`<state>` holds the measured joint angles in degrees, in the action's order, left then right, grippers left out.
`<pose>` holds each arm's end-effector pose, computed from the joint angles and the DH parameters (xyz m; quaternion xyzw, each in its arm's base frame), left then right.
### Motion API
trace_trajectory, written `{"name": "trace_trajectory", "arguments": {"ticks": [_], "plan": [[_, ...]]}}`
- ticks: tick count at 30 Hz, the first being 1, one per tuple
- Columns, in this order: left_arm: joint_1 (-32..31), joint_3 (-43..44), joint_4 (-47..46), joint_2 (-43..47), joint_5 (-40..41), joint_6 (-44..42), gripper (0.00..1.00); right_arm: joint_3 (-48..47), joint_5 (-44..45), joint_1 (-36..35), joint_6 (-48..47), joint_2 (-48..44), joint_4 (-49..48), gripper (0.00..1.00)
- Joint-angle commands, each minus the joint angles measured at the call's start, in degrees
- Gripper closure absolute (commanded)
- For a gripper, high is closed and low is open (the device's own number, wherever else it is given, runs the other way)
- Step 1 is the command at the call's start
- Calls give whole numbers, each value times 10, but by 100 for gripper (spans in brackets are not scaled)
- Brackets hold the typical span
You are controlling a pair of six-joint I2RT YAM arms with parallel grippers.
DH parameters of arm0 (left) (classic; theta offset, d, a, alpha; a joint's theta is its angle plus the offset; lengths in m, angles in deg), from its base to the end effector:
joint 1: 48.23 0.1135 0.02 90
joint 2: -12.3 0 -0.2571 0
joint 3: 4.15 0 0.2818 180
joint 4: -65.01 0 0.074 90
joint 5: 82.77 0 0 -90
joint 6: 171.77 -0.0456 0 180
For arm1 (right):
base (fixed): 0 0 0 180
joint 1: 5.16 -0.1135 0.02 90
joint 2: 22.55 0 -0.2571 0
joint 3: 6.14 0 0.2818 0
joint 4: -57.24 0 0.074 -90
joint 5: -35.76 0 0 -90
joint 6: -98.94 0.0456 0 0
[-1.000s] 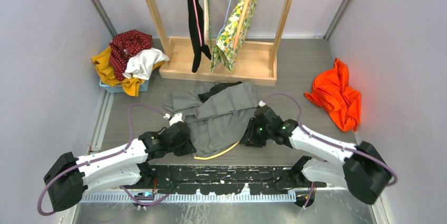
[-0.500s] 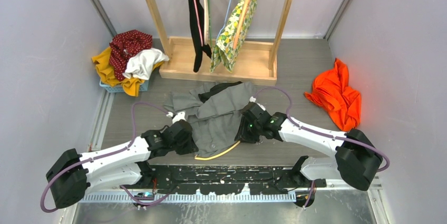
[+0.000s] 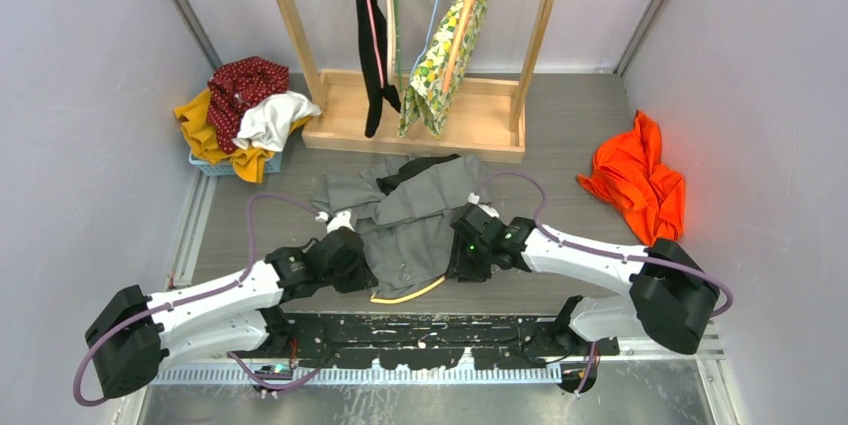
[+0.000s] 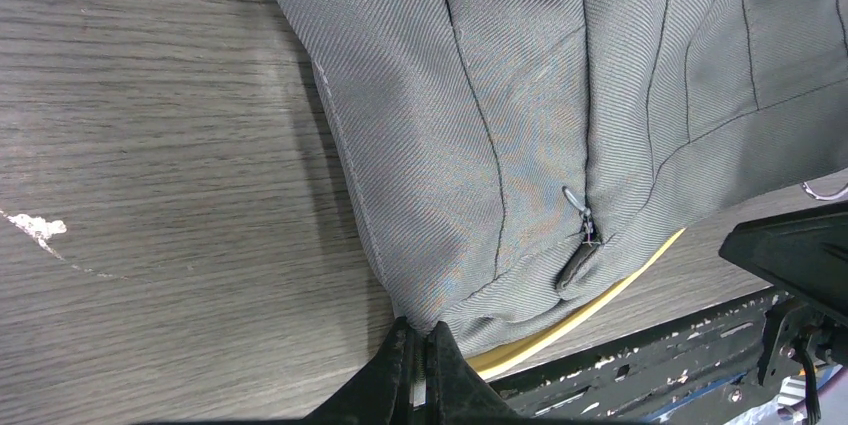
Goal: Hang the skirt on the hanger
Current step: Hang the skirt on the hanger.
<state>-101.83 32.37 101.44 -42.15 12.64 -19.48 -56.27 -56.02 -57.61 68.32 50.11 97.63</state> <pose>0.1270 -0.1650 0.1389 -0.0864 0.9471 -0.2352 0.2003 0.1562 0.2055 0.1445 0.0551 0.9705 0.2023 0.1187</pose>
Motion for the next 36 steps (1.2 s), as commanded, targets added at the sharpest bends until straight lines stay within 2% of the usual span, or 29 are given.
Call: {"name": "trace_trajectory", "arguments": {"ticks": [1, 9, 18, 31, 32, 36], "plan": [[1, -3, -30, 12, -1, -7, 100, -30, 23, -4, 1, 25, 0, 60], [2, -11, -28, 26, -1, -4, 100, -52, 30, -4, -10, 75, -9, 59], [2, -23, -33, 35, -3, -1, 100, -67, 42, -4, -9, 88, -11, 55], [1, -24, -38, 32, -5, -2, 100, -71, 27, -9, -32, 148, -4, 56], [1, -24, -40, 30, -6, -2, 100, -70, 26, -10, -34, 152, -5, 58], [1, -24, -40, 26, -7, -4, 100, -60, 13, -11, -33, 163, -36, 82]]}}
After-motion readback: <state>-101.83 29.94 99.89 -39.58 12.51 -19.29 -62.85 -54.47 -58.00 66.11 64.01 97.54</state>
